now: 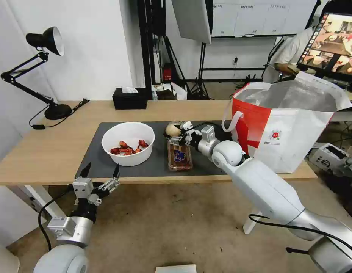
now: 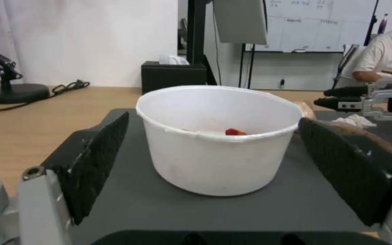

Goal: Pick up the trash from the table and place it into the takeout bag.

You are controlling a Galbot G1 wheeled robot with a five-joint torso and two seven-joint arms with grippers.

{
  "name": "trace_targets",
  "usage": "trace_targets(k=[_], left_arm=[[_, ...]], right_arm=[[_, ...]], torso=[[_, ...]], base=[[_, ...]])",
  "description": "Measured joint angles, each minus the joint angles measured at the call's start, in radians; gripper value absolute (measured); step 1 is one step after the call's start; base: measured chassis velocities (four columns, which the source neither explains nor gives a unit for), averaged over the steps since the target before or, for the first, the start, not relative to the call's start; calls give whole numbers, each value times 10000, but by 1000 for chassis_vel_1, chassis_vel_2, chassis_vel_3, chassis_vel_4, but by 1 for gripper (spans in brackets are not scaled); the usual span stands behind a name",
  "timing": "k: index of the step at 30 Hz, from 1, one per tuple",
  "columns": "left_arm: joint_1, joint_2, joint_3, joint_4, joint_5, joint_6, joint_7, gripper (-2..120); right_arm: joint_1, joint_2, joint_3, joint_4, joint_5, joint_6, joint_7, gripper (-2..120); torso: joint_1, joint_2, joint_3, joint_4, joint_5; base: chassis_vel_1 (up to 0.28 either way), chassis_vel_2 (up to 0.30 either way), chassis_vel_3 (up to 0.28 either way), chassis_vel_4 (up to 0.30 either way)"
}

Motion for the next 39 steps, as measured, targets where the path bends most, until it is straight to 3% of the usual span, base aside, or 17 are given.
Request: trace_targets(k=[5, 8, 16, 25, 30, 32, 39], left_arm=[[-47, 16, 88, 69, 6, 0, 9, 100], [-91, 64, 127, 114, 6, 0, 26, 100], [-171, 348, 225, 118, -462, 85, 51, 100], [-556, 852, 402, 99, -1357, 712, 77, 100], [-484, 1541, 449, -147, -2467, 1062, 592, 100], [-491, 2112, 498, -368, -3316, 1325, 869, 100], [-940, 2977, 918, -538, -4871, 1833, 940, 100]], right_arm=[[-36, -10, 6, -150, 121, -59, -204, 43], [-136, 30, 12, -345, 132, -72, -317, 25], [-321, 77, 95, -434, 128, -74, -336, 0], [-496, 55, 263, -400, 116, -74, -329, 0], [-520, -12, 302, -389, 84, -73, -319, 0], [-519, -66, 325, -387, 63, -65, -315, 0], [-485, -125, 331, -424, 52, -58, -314, 0]], torso=[[0, 0, 0, 0, 0], [0, 0, 0, 0, 0], [0, 0, 0, 0, -1], [0, 0, 0, -1, 0], [0, 0, 0, 0, 0], [0, 0, 0, 1, 0], [0, 0, 0, 0, 0]], base=[[0, 0, 0, 0], [0, 0, 0, 0], [0, 0, 0, 0], [0, 0, 0, 0], [0, 0, 0, 0], [0, 0, 0, 0], [0, 0, 0, 0]])
